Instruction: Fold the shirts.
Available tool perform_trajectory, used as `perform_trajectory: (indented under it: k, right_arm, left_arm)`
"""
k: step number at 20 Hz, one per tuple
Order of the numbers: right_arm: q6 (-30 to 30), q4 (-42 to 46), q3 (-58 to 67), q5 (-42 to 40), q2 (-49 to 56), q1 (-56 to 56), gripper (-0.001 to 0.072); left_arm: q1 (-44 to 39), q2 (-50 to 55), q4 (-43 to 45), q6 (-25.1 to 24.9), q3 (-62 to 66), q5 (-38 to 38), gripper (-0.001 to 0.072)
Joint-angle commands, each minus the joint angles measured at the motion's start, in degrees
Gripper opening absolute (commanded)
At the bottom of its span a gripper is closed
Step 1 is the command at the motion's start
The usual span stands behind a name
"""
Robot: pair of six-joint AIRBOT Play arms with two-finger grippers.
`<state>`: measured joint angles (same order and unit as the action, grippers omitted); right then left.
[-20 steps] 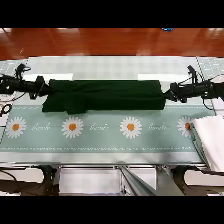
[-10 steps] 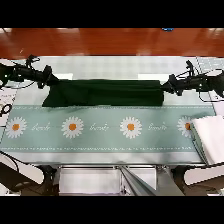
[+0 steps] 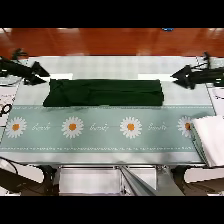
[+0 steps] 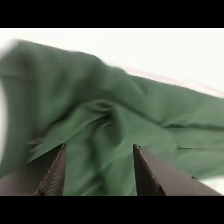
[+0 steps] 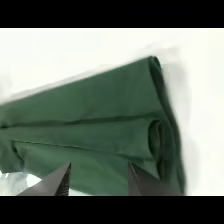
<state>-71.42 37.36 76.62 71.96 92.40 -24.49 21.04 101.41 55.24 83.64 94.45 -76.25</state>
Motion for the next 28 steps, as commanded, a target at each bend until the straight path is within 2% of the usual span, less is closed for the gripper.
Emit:
perform_trajectory:
  k: [1,3,4,6,9,15,20,23,24,25,26,27,28]
  right_arm:
    - [-0.3,6.7,-3.7,1.8,-9.9,-8.4,0.0415]
    - [-0.2,8.3,-13.5,-4.8,-14.4,-10.4,0.0415]
    - [0.2,7.9,-17.8,-7.8,-14.8,-10.2,0.0415]
    - [1.7,6.0,-23.2,-10.9,-12.6,-7.8,0.0415]
    - [3.2,0.7,-22.8,-11.5,-6.2,-4.1,0.0419]
    - [4.9,-5.0,-14.3,-11.4,6.2,2.6,0.042]
    - [4.6,-10.5,-8.3,-11.5,11.6,7.1,0.042]
    - [3.1,-10.2,-5.0,-11.5,14.0,10.8,0.0412]
    - [2.9,-10.1,-4.2,-11.4,14.2,12.0,0.0341]
    - [3.1,-10.1,-3.5,-10.6,14.1,12.8,0.014]
    - [4.1,-10.1,-2.7,-8.9,13.8,13.0,0.0026]
    - [5.3,-9.9,-2.3,-7.0,12.8,13.0,0.0026]
    - [6.1,-9.0,-2.3,-5.5,11.0,12.5,0.0026]
  left_arm:
    - [2.7,-12.3,15.6,-4.1,-4.7,5.1,0.0507]
    - [3.7,-19.7,15.2,-3.3,-15.2,11.1,0.0507]
    - [3.6,-23.8,11.5,-3.5,-22.5,15.6,0.0507]
    - [2.1,-31.0,4.0,-6.9,-36.2,23.3,0.0507]
    - [-0.5,-36.9,-0.1,-8.2,-47.7,26.2,0.0507]
    - [-3.1,-37.4,-0.9,-8.2,-49.1,23.8,0.0507]
    - [-5.4,-37.4,-0.9,-9.5,-49.1,22.3,0.0506]
    - [-6.8,-37.0,-0.9,-9.5,-49.1,22.9,0.0506]
    - [-7.1,-36.7,-0.9,-9.5,-49.1,23.1,0.0506]
    - [-7.2,-36.7,-0.9,-9.5,-49.1,23.3,0.0506]
    - [-7.3,-36.7,-0.9,-9.5,-49.1,23.3,0.0506]
    - [-7.3,-36.7,-0.9,-9.5,-49.1,23.2,0.0503]
    - [-7.3,-36.7,-1.0,-9.5,-49.1,23.1,0.0446]
